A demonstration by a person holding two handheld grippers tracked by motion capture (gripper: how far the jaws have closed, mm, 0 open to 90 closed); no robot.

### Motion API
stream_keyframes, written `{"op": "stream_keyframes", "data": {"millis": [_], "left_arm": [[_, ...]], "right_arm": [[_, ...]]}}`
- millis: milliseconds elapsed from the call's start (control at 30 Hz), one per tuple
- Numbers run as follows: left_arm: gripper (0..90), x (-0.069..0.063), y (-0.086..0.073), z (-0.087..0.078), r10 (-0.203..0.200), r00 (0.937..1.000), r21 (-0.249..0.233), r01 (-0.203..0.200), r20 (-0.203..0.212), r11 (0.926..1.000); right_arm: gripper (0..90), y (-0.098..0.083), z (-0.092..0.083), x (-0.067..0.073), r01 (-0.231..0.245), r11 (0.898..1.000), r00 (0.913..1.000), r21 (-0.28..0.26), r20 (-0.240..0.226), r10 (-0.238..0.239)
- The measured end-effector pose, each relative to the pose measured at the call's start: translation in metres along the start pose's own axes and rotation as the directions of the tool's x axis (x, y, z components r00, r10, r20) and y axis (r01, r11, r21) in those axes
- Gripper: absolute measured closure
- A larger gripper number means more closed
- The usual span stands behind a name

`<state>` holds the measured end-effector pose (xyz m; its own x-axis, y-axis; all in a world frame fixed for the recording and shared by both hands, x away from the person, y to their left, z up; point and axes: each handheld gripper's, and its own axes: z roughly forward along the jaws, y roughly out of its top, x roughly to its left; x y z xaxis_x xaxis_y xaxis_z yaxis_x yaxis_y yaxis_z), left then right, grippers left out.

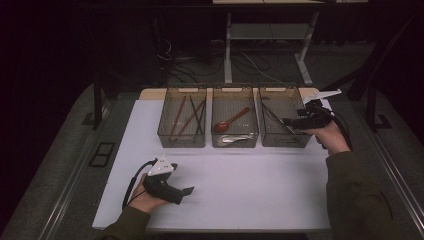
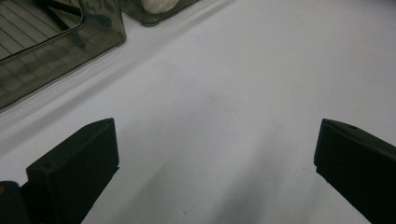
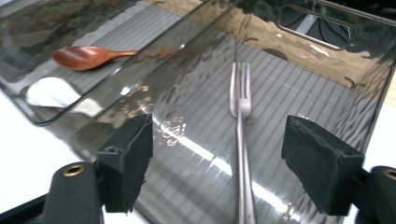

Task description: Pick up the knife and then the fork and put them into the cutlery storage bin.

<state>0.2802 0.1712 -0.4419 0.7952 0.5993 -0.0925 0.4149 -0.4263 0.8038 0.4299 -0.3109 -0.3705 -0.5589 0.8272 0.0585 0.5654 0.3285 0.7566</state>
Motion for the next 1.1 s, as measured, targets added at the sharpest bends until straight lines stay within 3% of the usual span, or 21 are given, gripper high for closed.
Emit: {"op": "stream_keyframes", "data": {"millis": [300,500,633,1100], "left_arm": [[0.0,0.002,-0.002,-0.001,-0.027,0.9996,-0.013,0.027,0.006,0.9996],[0.0,0.002,-0.001,-0.002,-0.029,0.9996,-0.019,0.029,0.001,0.9994],[0.0,0.002,-0.001,-0.002,-0.028,0.9996,-0.020,0.028,0.000,0.9994],[0.0,0.001,-0.002,-0.001,-0.031,0.9995,-0.018,0.032,0.005,0.9993]], "right_arm": [[15.5,-0.015,-0.015,0.028,0.046,0.997,0.9967,-0.069,-0.064,-0.050],[15.4,-0.028,-0.025,0.041,0.040,0.993,0.9935,-0.111,-0.102,-0.052],[15.4,-0.039,-0.026,0.045,0.049,0.994,0.9942,-0.101,-0.090,-0.058],[14.1,-0.076,-0.035,0.063,0.069,0.992,0.9868,-0.109,-0.139,-0.084]]}}
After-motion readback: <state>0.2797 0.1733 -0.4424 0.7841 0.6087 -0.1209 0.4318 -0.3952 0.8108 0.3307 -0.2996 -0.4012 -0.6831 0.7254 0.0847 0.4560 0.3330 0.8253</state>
